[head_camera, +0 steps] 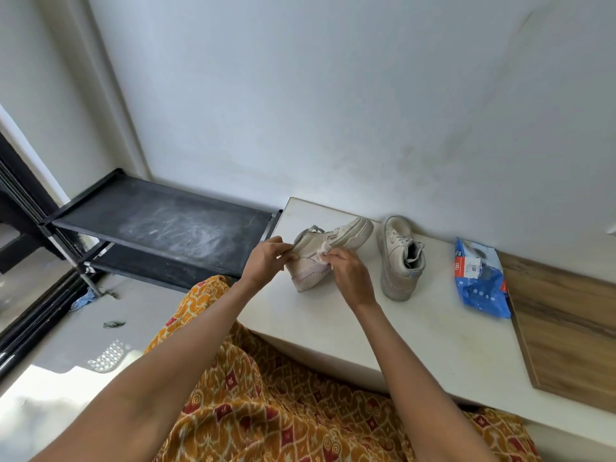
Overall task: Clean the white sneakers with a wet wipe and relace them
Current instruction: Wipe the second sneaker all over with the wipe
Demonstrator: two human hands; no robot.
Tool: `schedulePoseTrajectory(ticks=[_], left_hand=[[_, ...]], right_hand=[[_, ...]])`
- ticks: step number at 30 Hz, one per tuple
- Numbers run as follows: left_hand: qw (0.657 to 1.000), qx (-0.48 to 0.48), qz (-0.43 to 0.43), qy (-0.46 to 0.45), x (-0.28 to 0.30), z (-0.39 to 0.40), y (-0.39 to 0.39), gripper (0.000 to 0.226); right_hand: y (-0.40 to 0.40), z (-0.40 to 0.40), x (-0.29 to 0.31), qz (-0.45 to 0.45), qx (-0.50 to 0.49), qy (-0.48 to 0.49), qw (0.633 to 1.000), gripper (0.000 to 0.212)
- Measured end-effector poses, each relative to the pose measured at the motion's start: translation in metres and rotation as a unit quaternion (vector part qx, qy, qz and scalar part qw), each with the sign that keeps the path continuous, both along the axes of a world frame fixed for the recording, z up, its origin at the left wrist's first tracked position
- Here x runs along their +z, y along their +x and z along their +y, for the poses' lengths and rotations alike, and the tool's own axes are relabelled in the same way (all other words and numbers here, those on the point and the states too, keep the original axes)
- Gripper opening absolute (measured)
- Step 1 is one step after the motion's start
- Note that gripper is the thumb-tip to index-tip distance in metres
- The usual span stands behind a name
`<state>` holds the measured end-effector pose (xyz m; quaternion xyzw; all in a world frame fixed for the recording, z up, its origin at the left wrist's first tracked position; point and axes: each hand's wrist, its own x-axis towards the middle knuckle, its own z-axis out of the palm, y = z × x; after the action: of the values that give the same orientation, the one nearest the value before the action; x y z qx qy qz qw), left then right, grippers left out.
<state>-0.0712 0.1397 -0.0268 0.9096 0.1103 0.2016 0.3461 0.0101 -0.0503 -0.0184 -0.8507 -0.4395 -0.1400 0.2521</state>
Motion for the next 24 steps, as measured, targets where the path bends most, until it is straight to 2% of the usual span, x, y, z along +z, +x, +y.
schedulePoseTrajectory(ticks=[4, 6, 8, 10, 12, 15, 18, 21, 24], left_hand=[[0.999, 0.02, 0.001, -0.029, -0.003, 0.003, -0.001, 0.016], [0.999, 0.026, 0.003, -0.037, -0.004, 0.004, -0.001, 0.017], [0.999, 0.032, 0.001, -0.039, -0.006, 0.006, -0.001, 0.02], [0.999, 0.032, 0.003, -0.031, -0.006, 0.007, -0.001, 0.021], [0.999, 0.031, 0.007, -0.035, -0.006, 0.007, -0.001, 0.022], [0.998, 0.037, 0.016, -0.045, -0.007, 0.009, 0.001, 0.022], [0.996, 0.054, 0.023, -0.06, -0.009, 0.01, 0.0, 0.02], [0.997, 0.047, 0.019, -0.065, -0.009, 0.01, 0.001, 0.022], [0.997, 0.041, 0.018, -0.068, -0.008, 0.009, 0.002, 0.024]], right_hand=[[0.0, 0.014, 0.005, 0.095, -0.111, 0.06, 0.987, 0.027], [-0.017, 0.02, 0.001, 0.061, -0.067, 0.06, 0.994, 0.029], [-0.034, 0.02, -0.004, -0.001, 0.018, 0.028, 0.999, 0.031], [-0.033, 0.017, -0.003, -0.026, 0.057, 0.001, 0.998, 0.029], [-0.019, 0.016, 0.001, -0.007, 0.023, -0.004, 1.0, 0.025], [-0.001, 0.017, 0.008, 0.076, -0.064, 0.019, 0.995, 0.026], [-0.017, 0.022, 0.005, 0.011, 0.026, -0.017, 0.999, 0.024], [-0.03, 0.017, 0.0, -0.097, 0.144, -0.065, 0.983, 0.025], [-0.016, 0.012, 0.004, -0.129, 0.151, -0.072, 0.977, 0.028]])
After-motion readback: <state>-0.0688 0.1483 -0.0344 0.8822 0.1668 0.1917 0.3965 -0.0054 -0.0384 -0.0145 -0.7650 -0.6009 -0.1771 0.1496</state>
